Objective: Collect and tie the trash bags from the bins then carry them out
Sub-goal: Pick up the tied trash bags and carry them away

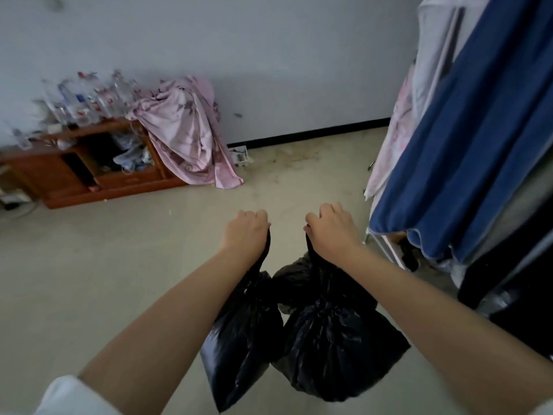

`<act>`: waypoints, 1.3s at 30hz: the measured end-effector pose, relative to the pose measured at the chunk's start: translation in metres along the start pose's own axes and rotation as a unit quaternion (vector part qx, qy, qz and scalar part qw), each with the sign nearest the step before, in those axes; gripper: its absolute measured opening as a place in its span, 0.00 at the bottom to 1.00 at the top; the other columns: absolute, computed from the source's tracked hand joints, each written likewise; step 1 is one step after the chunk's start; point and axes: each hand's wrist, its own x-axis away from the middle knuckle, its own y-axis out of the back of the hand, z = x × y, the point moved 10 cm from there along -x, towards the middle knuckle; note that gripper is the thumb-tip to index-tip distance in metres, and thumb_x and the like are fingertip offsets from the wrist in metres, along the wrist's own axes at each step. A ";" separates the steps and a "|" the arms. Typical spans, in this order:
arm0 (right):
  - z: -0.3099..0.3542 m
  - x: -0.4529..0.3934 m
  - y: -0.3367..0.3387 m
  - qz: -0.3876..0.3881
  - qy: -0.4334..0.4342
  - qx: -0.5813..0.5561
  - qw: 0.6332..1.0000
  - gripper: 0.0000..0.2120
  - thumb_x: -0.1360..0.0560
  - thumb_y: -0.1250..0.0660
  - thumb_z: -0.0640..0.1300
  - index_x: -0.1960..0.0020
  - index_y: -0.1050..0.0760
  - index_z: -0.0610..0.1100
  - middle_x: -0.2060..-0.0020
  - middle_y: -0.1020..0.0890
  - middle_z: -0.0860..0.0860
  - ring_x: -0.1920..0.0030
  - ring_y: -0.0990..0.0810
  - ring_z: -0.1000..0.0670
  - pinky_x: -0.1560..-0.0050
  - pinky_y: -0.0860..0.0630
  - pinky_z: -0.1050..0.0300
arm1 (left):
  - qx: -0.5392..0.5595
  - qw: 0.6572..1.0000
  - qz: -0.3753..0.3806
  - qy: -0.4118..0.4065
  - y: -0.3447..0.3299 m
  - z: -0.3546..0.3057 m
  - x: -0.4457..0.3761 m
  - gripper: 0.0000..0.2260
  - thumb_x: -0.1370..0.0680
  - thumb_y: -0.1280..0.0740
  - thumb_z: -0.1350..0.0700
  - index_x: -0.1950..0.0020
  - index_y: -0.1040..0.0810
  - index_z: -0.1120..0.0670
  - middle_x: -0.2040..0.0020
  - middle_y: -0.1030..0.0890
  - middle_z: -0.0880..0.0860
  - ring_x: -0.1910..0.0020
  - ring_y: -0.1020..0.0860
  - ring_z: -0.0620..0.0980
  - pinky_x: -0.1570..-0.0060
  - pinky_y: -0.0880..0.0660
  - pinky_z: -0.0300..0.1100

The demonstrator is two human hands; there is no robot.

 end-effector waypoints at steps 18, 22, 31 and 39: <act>-0.276 -0.502 -0.082 0.053 -0.083 0.059 0.993 0.14 0.21 0.47 0.47 0.42 0.30 0.42 0.46 0.25 0.39 0.42 0.31 0.40 0.45 0.31 0.48 | 0.053 0.994 -0.017 -0.091 0.006 -0.032 -0.583 0.14 0.18 0.49 0.53 0.42 0.31 0.61 0.44 0.22 0.59 0.44 0.26 0.59 0.60 0.31 0.47; -0.357 -0.628 -0.101 0.024 -0.091 0.045 0.995 0.13 0.21 0.45 0.47 0.43 0.28 0.42 0.45 0.25 0.40 0.41 0.32 0.40 0.44 0.33 0.48 | 0.046 0.995 -0.028 -0.085 0.007 -0.056 -0.729 0.10 0.19 0.46 0.57 0.43 0.31 0.62 0.44 0.22 0.60 0.44 0.26 0.59 0.58 0.29 0.48; -0.523 -0.890 -0.155 0.023 -0.085 0.023 0.996 0.13 0.22 0.45 0.47 0.44 0.27 0.43 0.46 0.26 0.40 0.41 0.33 0.40 0.45 0.34 0.48 | 0.039 0.999 0.006 -0.033 -0.012 -0.077 -1.034 0.09 0.19 0.46 0.59 0.43 0.32 0.61 0.44 0.23 0.60 0.43 0.27 0.58 0.60 0.32 0.45; -0.692 -1.095 -0.199 0.033 -0.143 0.038 0.988 0.15 0.22 0.46 0.48 0.41 0.28 0.43 0.42 0.28 0.39 0.39 0.35 0.40 0.41 0.35 0.46 | 0.022 0.995 0.002 -0.101 -0.024 -0.126 -1.309 0.10 0.19 0.47 0.59 0.43 0.30 0.61 0.44 0.22 0.59 0.45 0.25 0.57 0.58 0.31 0.45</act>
